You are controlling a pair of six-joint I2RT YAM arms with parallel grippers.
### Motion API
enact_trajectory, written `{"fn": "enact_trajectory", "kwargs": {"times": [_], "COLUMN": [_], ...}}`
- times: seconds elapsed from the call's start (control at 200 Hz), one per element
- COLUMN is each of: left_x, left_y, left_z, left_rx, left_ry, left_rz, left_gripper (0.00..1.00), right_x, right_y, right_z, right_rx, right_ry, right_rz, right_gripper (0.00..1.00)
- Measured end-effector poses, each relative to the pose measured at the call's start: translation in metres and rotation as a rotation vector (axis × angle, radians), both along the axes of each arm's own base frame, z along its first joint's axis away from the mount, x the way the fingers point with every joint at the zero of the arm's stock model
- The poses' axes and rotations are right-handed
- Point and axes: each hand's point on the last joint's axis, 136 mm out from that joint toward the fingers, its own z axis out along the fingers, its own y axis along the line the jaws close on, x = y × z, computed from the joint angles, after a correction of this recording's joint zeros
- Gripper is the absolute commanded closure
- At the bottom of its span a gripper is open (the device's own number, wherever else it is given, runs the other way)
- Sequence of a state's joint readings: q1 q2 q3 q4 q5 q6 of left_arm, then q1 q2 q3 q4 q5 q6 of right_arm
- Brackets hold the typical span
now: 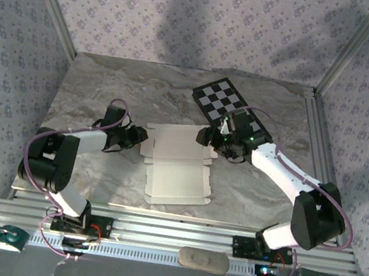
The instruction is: Fold the paper box
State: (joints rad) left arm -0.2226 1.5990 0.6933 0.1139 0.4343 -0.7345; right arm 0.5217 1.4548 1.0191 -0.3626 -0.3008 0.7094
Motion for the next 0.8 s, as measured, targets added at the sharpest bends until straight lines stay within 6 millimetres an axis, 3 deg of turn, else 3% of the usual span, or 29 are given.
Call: {"fn": "enact_trajectory", "kwargs": {"times": [0.255,0.505,0.64,0.8], "left_x": [0.012,0.014,0.019,0.037], "left_y": [-0.003,-0.01,-0.017,-0.017], "left_z": [-0.011,-0.018,-0.016,-0.001], "left_rx": [0.011,0.014,0.015,0.077], "left_ry": [0.013,0.017,0.007,-0.041], "left_rz": [-0.016,-0.04,-0.055,-0.063], "left_gripper": [0.71,0.8,1.0,1.0], "right_x": [-0.003,0.001,0.018,0.058], "right_y": [0.004,0.009,0.018,0.02], "right_z": [-0.001,0.0,0.006,0.025], "right_rx": [-0.001,0.002,0.014,0.033], "right_ry": [0.002,0.001,-0.009,-0.033], "right_rz": [0.014,0.028,0.052,0.024], "right_gripper": [0.26,0.26,0.25,0.29]}}
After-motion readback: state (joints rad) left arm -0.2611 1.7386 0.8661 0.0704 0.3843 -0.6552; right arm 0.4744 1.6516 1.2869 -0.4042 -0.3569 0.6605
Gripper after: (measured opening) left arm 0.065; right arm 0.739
